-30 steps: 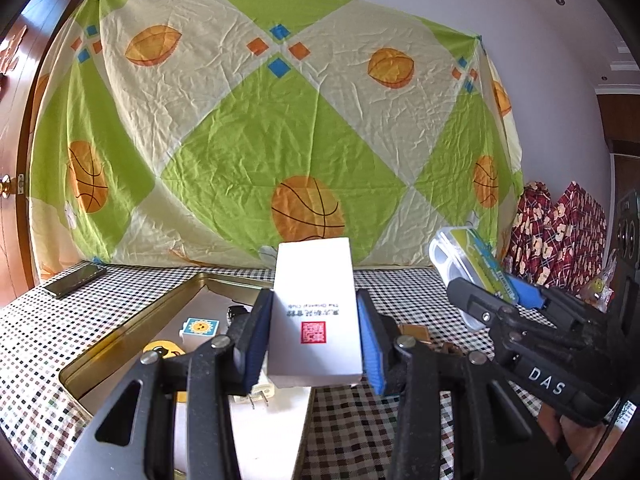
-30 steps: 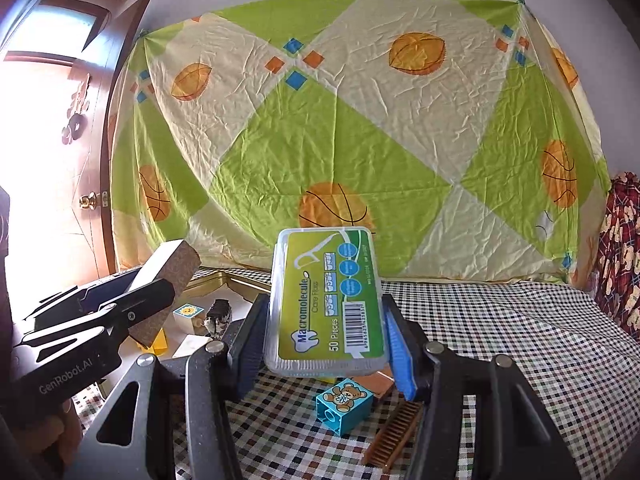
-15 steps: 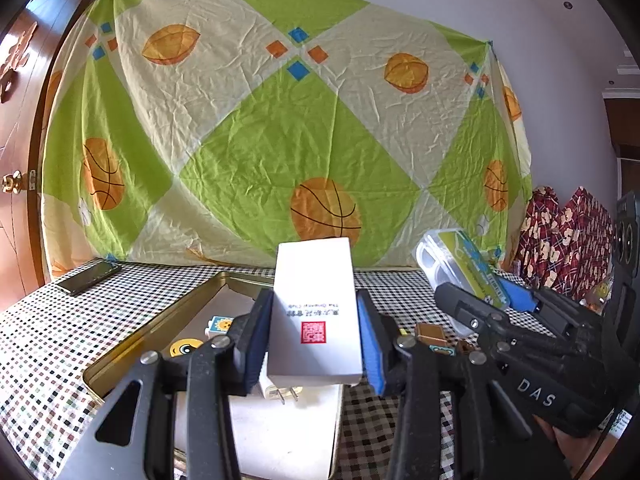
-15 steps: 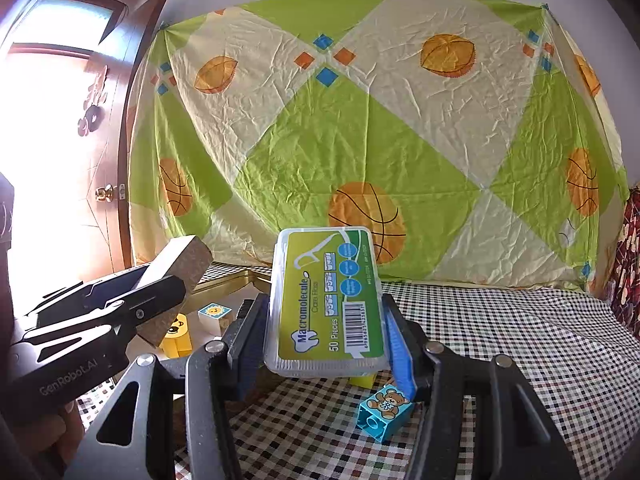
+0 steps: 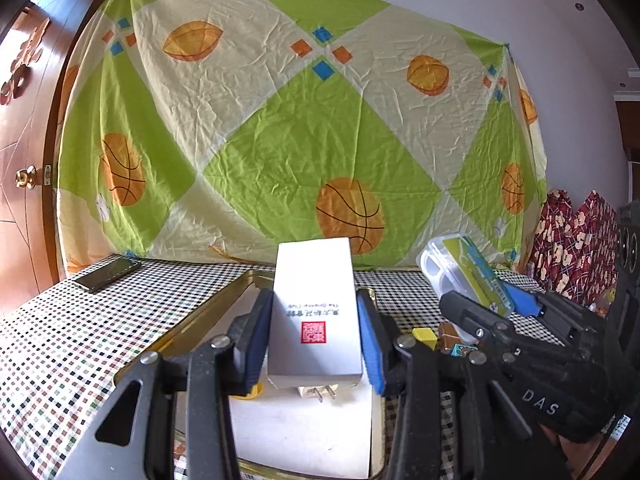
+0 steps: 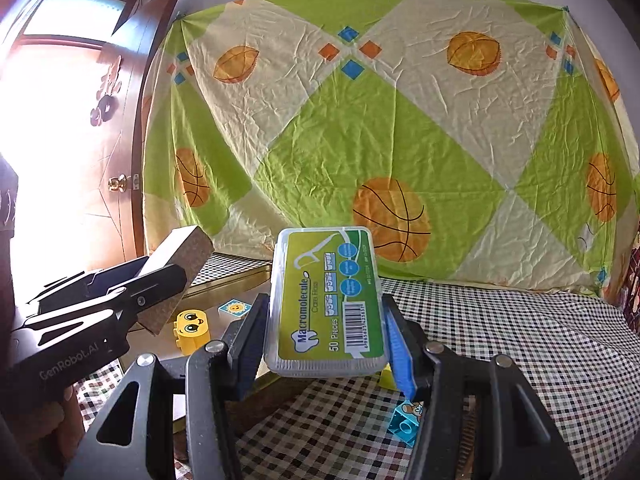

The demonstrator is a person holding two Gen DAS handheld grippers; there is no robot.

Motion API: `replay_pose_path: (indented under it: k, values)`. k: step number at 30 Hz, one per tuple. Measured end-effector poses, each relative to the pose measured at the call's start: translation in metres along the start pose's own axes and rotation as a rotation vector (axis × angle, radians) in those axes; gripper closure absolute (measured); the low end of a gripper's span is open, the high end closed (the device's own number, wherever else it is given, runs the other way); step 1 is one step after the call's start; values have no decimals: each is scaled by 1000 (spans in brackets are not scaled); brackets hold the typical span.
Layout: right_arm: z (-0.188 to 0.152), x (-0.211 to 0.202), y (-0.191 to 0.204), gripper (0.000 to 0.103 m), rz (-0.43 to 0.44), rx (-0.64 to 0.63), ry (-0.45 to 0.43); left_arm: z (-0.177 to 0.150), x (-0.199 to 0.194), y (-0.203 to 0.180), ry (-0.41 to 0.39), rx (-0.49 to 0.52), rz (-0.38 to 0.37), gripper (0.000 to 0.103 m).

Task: Organize rigid objects
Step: 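Carry the white box over the tin while the right tool carries the floss case there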

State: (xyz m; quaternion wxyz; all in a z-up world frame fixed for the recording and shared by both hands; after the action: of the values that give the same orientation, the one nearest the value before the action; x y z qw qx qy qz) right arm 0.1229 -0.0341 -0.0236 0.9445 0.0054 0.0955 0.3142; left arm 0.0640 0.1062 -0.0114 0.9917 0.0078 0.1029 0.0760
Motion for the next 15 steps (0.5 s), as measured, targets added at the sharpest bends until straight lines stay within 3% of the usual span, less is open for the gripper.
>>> replay_pose_path:
  k: [6,15]
  values:
    - [-1,13,9,47,10,-7,29,-3,2,19,20,-11,38,63]
    - [-8,43,34,47,65,-25,128,-14,15,50,110,-44,85,63]
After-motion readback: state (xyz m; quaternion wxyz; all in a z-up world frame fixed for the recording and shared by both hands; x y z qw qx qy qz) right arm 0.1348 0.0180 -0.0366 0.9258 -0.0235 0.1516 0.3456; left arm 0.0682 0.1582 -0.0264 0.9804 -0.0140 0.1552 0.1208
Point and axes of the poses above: each gripper's, at about its wrist camera, not at the fingertips, and x roughly the way its jaws point, y to its left, z to its top, the point moved 5 cm from there along x, roughly the way its jaws point, and after that the axes turned 8 degrees about x, right-handed, at the moved point
